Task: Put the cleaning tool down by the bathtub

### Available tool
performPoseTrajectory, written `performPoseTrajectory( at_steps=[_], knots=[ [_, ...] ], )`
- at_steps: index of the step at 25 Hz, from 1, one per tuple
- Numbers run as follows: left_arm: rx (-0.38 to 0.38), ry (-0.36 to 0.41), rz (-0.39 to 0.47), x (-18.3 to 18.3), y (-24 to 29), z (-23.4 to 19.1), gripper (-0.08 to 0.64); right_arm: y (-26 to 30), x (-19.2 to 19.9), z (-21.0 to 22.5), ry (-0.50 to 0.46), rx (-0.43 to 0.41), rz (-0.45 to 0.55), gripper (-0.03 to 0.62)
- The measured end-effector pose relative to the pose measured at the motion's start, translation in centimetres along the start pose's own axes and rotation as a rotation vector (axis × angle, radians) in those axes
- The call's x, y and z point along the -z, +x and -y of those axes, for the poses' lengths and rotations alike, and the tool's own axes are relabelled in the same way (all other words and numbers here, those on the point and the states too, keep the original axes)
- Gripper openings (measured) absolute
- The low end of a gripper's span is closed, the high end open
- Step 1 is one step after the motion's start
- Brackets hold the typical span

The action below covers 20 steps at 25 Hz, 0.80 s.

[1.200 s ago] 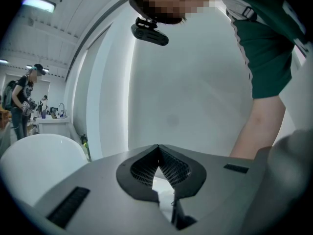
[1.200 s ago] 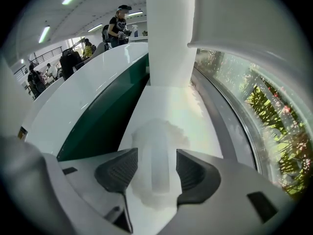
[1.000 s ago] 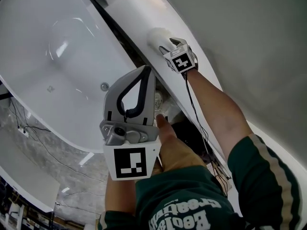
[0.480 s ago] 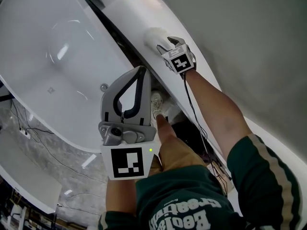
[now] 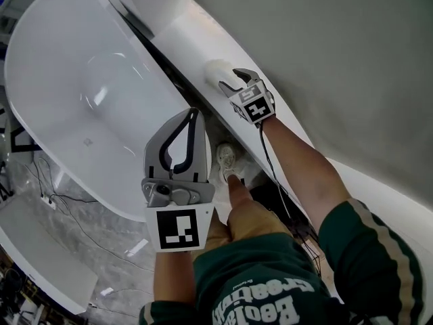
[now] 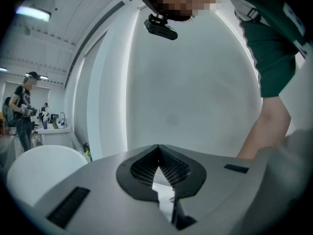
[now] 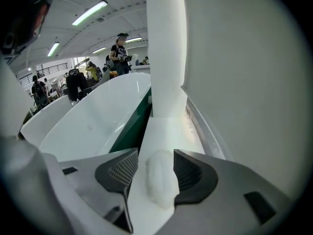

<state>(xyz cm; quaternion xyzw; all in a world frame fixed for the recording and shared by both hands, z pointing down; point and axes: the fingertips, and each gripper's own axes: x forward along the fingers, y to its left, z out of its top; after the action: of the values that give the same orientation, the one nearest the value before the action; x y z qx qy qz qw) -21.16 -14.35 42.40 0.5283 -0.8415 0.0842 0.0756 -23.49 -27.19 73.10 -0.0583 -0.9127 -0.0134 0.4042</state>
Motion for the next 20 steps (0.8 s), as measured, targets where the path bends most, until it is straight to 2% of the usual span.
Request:
performPoseTrajectory(
  at_steps=[10,15,20],
  knots=[
    [0.027,0.052,0.003,-4.2,-3.6,1.6,0.008,-9.1,-4.9,-2.1,0.008,0.016,0.120,0.233],
    [0.041,0.013,0.041,-7.3,-5.8,2.4,0.008,-14.5,-7.2,-3.8,0.003,0.018,0.181,0.232],
    [0.050,0.021,0.087,-10.0,-6.4,2.4,0.008,-18.9,-10.4,-4.9,-0.003,0.034,0.271,0.230]
  ],
)
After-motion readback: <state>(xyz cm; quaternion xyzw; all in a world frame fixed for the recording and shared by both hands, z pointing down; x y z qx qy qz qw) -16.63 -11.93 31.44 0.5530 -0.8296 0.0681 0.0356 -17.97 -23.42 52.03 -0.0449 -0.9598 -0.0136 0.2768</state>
